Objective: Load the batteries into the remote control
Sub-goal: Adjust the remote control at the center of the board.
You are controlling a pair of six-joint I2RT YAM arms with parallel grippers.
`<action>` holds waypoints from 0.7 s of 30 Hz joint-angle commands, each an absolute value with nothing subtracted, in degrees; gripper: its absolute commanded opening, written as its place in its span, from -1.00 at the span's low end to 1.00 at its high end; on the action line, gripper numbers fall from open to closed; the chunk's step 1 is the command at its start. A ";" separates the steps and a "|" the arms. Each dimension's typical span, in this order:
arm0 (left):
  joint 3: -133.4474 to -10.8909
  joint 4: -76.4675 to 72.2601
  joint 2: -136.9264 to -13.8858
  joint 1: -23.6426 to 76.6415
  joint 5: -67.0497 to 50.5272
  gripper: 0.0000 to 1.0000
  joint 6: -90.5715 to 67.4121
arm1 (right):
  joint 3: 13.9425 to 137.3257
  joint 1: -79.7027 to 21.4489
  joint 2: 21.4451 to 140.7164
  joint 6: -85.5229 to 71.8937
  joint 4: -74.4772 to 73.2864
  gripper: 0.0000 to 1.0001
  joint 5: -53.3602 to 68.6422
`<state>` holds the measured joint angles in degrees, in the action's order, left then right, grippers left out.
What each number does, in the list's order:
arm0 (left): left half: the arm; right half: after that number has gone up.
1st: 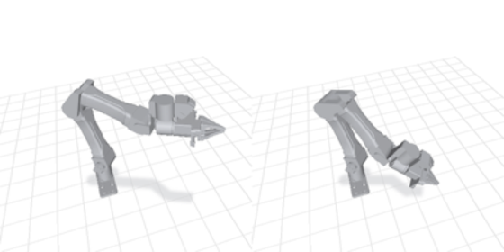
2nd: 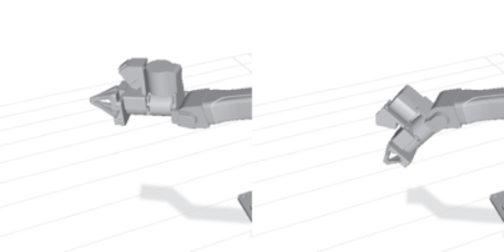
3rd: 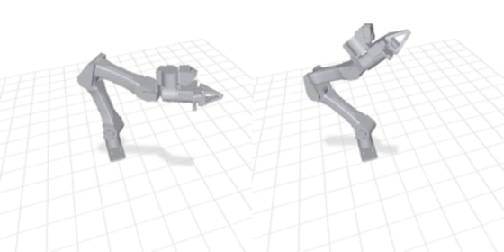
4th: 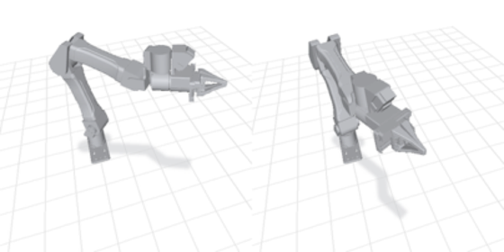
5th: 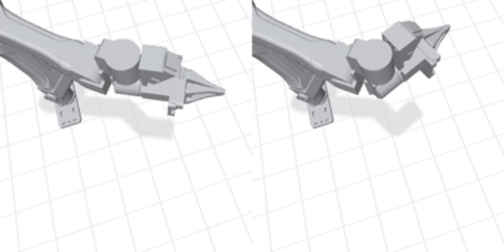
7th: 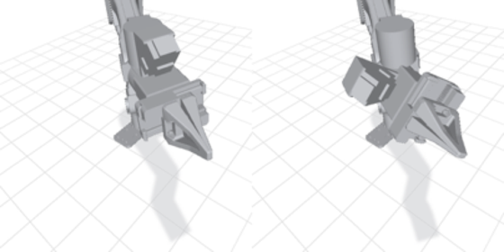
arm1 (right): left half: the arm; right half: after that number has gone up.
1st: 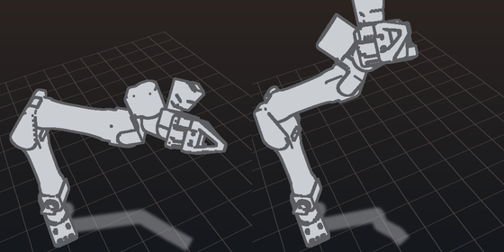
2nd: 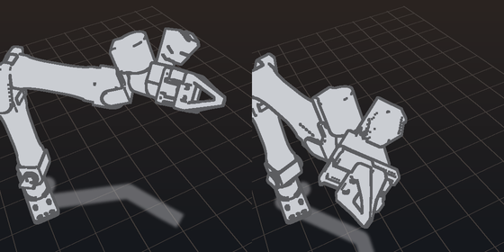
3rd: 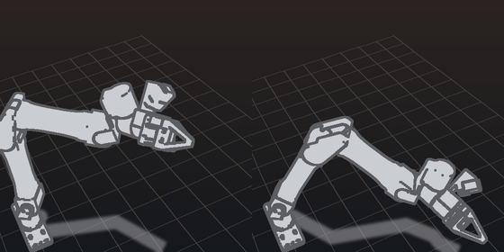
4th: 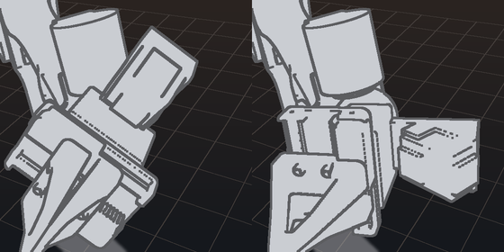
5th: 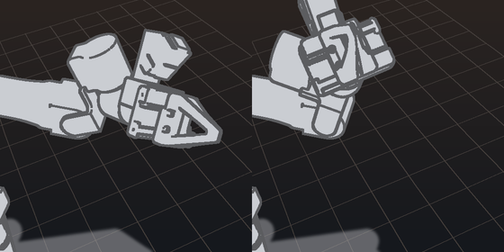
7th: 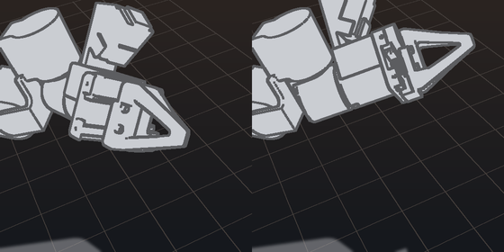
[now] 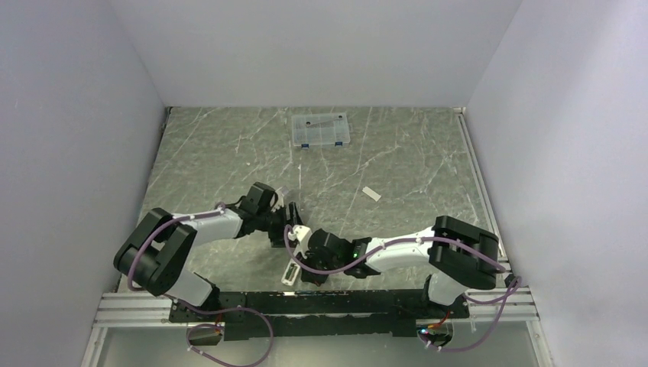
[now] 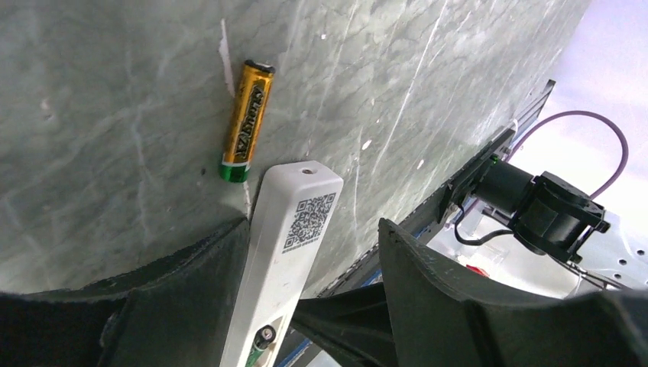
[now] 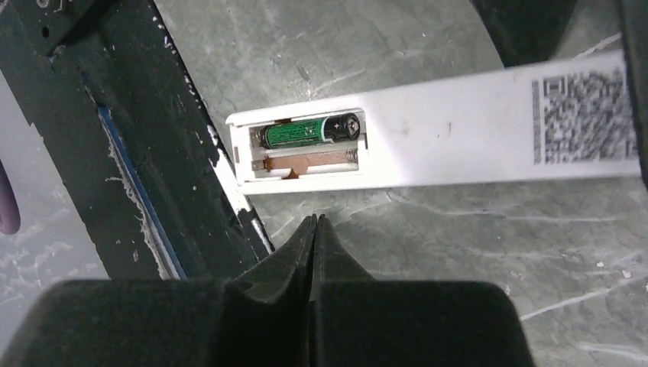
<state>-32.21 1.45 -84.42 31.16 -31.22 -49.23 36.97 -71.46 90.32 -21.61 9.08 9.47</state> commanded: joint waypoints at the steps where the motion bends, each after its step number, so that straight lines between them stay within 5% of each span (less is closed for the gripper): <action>1: -32.87 0.95 -87.73 32.91 -29.47 0.41 -48.32 | 39.25 -71.89 91.81 -22.32 10.44 -1.00 9.03; 21: -38.22 -1.18 -95.35 40.77 -30.75 0.32 -48.69 | 40.87 -71.89 90.33 -22.19 7.86 -0.97 5.06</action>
<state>-38.20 -4.32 -93.58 39.97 -33.91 -50.52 38.98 -71.72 92.20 -22.57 9.41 6.94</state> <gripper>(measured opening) 0.658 0.015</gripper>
